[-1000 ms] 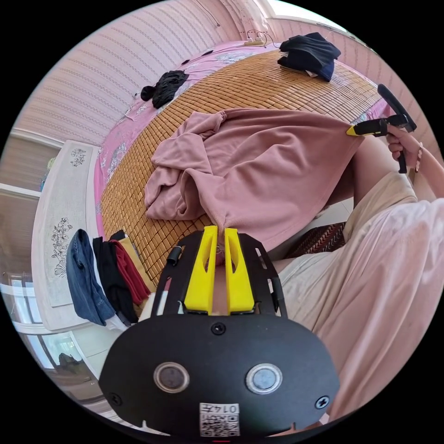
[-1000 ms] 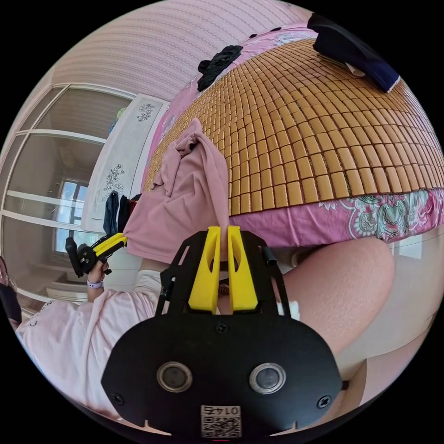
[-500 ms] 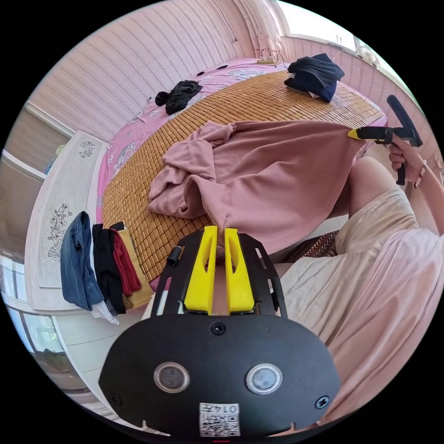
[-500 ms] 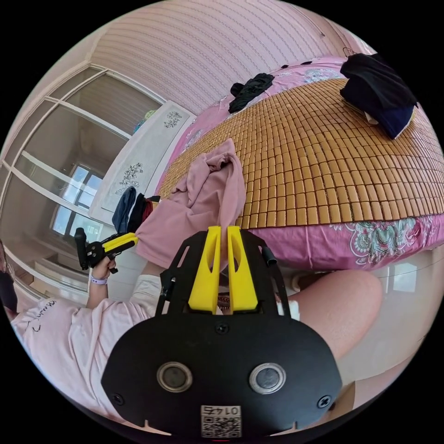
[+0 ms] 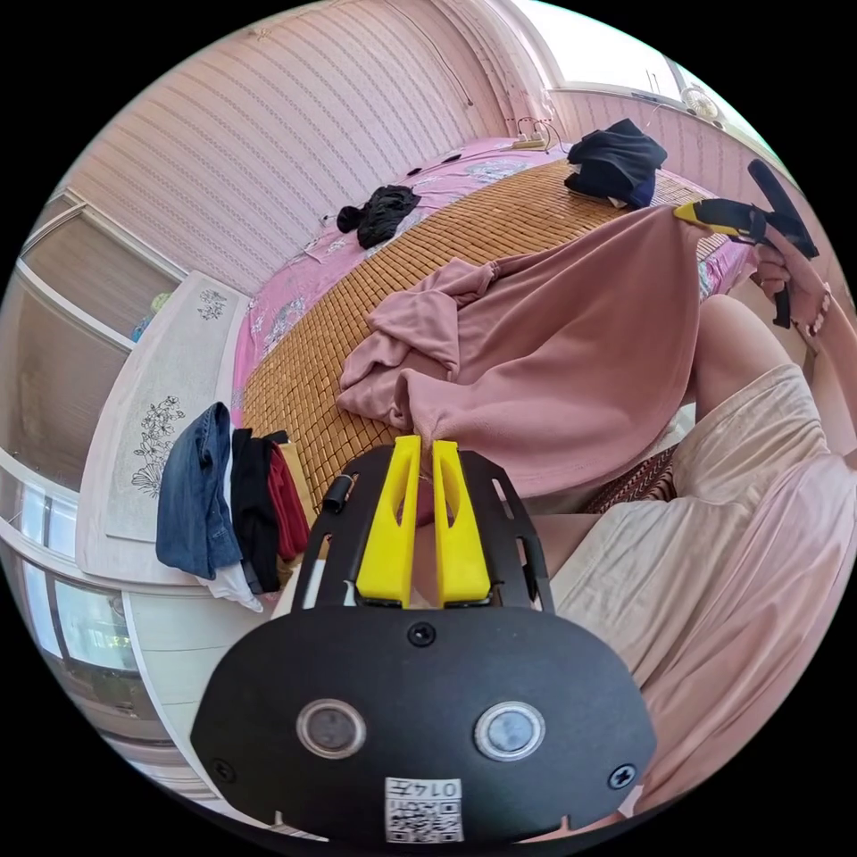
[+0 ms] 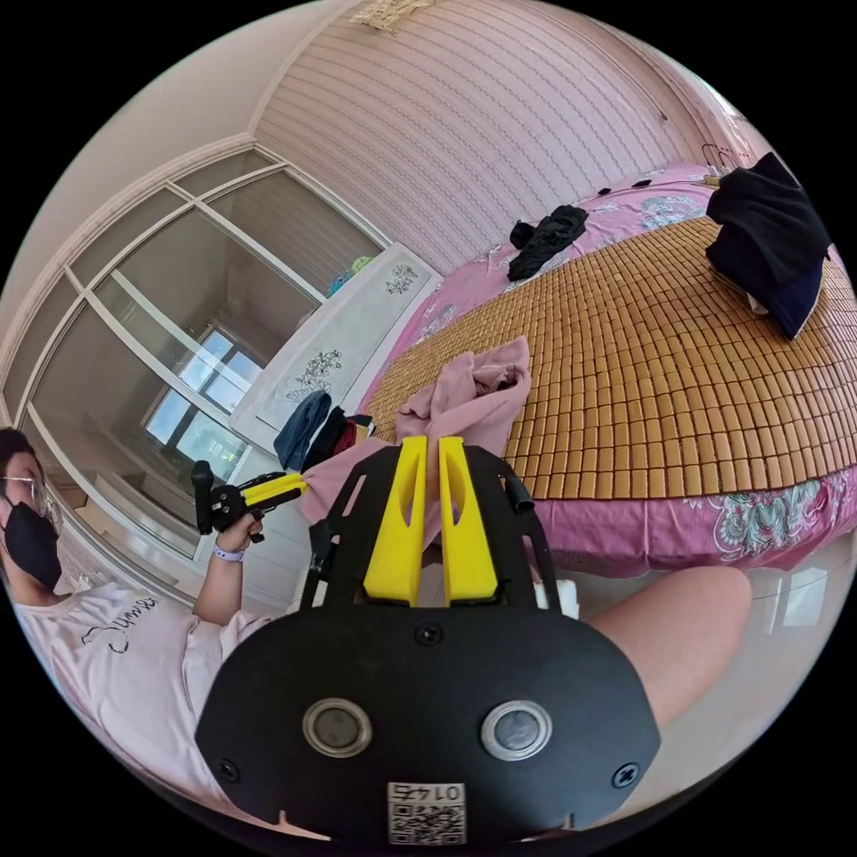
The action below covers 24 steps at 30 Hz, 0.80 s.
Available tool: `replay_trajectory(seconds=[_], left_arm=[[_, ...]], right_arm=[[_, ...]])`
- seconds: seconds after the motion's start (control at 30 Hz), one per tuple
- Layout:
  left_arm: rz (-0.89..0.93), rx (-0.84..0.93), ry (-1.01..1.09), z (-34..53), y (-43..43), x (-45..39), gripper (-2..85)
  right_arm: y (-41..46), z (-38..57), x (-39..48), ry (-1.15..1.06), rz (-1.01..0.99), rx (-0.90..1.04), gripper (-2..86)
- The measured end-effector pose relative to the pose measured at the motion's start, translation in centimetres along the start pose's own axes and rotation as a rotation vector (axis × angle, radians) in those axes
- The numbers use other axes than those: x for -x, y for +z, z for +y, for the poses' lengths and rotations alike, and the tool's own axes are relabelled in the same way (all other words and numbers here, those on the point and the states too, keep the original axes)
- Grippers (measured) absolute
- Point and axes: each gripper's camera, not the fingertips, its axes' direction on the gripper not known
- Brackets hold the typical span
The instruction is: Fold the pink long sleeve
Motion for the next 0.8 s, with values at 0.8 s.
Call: replay_trajectory(seconds=[0.8], left_arm=[[-0.088, -0.288, -0.210, 6.8, -17.9, 10.4, -0.3]], right_arm=[[-14.4, -6.0, 22.3, -0.413, -0.147, -0.282, 1.1]])
